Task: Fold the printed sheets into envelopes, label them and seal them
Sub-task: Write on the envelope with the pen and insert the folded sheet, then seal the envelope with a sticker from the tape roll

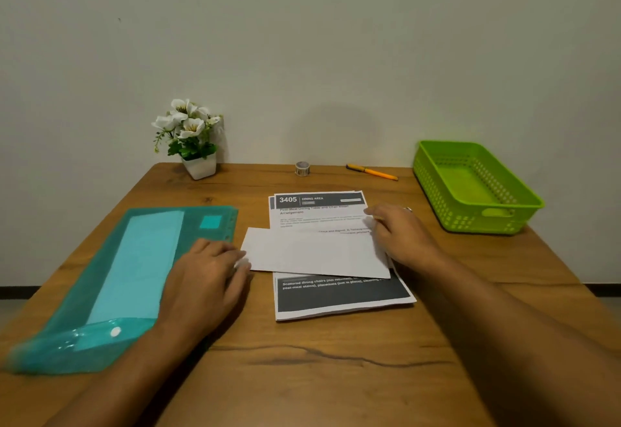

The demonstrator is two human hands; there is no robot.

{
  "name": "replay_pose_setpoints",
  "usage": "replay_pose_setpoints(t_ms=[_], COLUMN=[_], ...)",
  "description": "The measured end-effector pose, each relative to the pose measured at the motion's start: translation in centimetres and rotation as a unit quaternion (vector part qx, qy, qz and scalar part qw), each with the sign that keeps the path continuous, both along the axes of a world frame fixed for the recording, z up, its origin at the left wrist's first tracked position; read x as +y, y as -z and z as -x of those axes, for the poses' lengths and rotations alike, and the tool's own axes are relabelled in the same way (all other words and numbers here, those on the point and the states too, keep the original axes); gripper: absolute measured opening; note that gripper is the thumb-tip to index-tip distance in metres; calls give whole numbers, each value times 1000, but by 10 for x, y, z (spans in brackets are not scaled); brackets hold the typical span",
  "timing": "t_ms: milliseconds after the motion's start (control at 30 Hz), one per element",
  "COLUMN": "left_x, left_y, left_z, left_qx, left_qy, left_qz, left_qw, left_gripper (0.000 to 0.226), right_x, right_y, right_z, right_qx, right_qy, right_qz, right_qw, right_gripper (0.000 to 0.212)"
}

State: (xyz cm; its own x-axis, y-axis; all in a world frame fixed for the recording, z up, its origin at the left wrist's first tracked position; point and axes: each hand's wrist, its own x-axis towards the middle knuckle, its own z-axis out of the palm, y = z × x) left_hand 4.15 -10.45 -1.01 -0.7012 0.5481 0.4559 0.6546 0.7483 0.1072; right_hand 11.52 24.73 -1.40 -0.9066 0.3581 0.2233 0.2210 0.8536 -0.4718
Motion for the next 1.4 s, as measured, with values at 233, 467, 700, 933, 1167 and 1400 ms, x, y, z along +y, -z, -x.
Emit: replay_pose_setpoints(t_ms=[233,467,700,933,1167,1400], left_x=[60,147,212,242,236,197], left_y=[-25,-28,-22,-8,-11,-27], left_z=[45,117,169,197,198,128], left_qx=[-84,-129,-143,-158,-168,-200], left_qy=[5,1,-37,-65,-64,43], left_qz=[-31,-54,-33,10,1,-121], left_qw=[996,990,989,985,984,971], left_gripper=[33,19,25,27,22,10], right_x=[12,18,19,19,19,16], right_y=[18,36,41,41,41,36], right_z=[3,7,9,10,9,8], right_qx=[18,50,51,51,47,41], right_qy=[25,24,15,13,12,14], right_qz=[27,18,8,12,11,-3], right_qw=[999,998,999,999,999,999], right_gripper=[25,25,29,39,41,30])
